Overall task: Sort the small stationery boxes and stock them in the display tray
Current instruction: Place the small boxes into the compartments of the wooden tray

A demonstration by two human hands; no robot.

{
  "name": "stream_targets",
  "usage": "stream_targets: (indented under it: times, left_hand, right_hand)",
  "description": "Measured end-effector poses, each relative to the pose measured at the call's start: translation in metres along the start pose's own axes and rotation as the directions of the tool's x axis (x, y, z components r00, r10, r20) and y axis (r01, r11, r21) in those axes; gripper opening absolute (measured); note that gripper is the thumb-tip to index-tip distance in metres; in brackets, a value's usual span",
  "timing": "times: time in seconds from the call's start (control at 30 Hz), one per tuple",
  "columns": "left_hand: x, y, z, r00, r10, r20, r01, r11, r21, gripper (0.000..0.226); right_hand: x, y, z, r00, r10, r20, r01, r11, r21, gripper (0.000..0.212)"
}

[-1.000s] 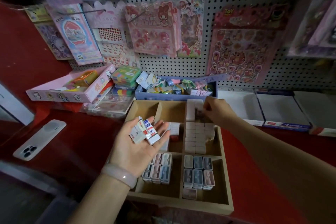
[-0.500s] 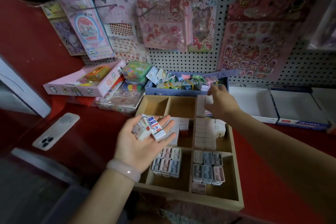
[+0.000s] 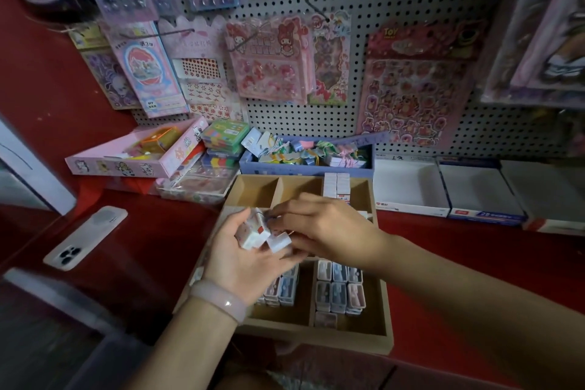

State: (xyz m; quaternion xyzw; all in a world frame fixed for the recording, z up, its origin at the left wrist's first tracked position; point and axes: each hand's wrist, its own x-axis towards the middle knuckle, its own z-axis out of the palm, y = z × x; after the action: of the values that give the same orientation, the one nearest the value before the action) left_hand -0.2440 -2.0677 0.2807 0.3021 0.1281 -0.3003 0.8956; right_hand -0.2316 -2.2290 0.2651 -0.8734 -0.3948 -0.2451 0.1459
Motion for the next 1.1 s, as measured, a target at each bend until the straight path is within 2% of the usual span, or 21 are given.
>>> stream_targets:
  times: [0.1, 0.17, 0.23, 0.3, 0.37, 0.47, 0.53, 0.63, 0.73, 0.87, 1.03, 1.1]
  left_hand:
    - [-0.002, 0.003, 0.001, 1.000, -0.017, -0.026, 0.018, 0.999, 0.039, 0.034]
    - [-0.001, 0.007, -0.003, 0.998, 0.006, -0.064, -0.003, 0.999, 0.049, 0.037]
    - [0.000, 0.010, -0.006, 0.994, 0.010, -0.107, -0.004, 0.998, 0.056, 0.037]
    - [0.001, 0.010, -0.008, 0.990, 0.013, -0.142, 0.000, 0.996, 0.091, 0.033]
    - [0.002, 0.009, -0.009, 0.986, 0.021, -0.165, -0.002, 0.994, 0.112, 0.031]
    - [0.004, 0.009, -0.011, 0.984, 0.024, -0.175, -0.006, 0.995, 0.101, 0.032]
    - [0.005, 0.010, -0.014, 0.987, 0.022, -0.161, -0.005, 0.995, 0.103, 0.035]
    - [0.002, 0.012, -0.020, 0.992, 0.012, -0.128, 0.002, 0.994, 0.112, 0.039]
    - [0.000, 0.014, -0.026, 0.994, 0.001, -0.108, 0.012, 0.993, 0.119, 0.047]
    - [0.000, 0.014, -0.028, 0.991, 0.004, -0.132, 0.011, 0.993, 0.114, 0.044]
    - [-0.007, 0.017, -0.026, 0.992, 0.003, -0.127, 0.009, 0.995, 0.098, 0.043]
    - [-0.014, 0.022, -0.027, 0.993, 0.006, -0.118, 0.008, 0.993, 0.116, 0.046]
  right_hand:
    - [-0.001, -0.005, -0.019, 0.999, 0.046, -0.007, -0.045, 0.991, 0.125, 0.029]
    - [-0.004, 0.004, -0.033, 0.976, 0.209, -0.065, -0.187, 0.951, 0.247, 0.029]
    - [-0.009, 0.023, -0.040, 0.868, 0.476, -0.140, -0.412, 0.849, 0.331, 0.022]
    - [-0.018, 0.051, -0.040, 0.722, 0.681, -0.123, -0.633, 0.722, 0.279, 0.020]
    - [-0.028, 0.077, -0.031, 0.613, 0.790, -0.026, -0.785, 0.612, 0.094, 0.018]
    - [-0.038, 0.098, -0.010, 0.499, 0.857, 0.128, -0.862, 0.506, -0.032, 0.012]
    - [-0.037, 0.101, 0.002, 0.483, 0.855, 0.189, -0.857, 0.506, -0.098, 0.012]
    - [-0.034, 0.100, 0.017, 0.499, 0.841, 0.210, -0.830, 0.534, -0.165, 0.008]
    - [-0.030, 0.102, 0.026, 0.464, 0.859, 0.216, -0.856, 0.498, -0.138, 0.008]
    - [-0.029, 0.104, 0.031, 0.418, 0.882, 0.216, -0.892, 0.444, -0.087, 0.013]
    - [-0.028, 0.110, 0.032, 0.380, 0.879, 0.287, -0.885, 0.436, -0.163, 0.021]
    - [-0.022, 0.106, 0.019, 0.396, 0.884, 0.247, -0.876, 0.444, -0.186, 0.023]
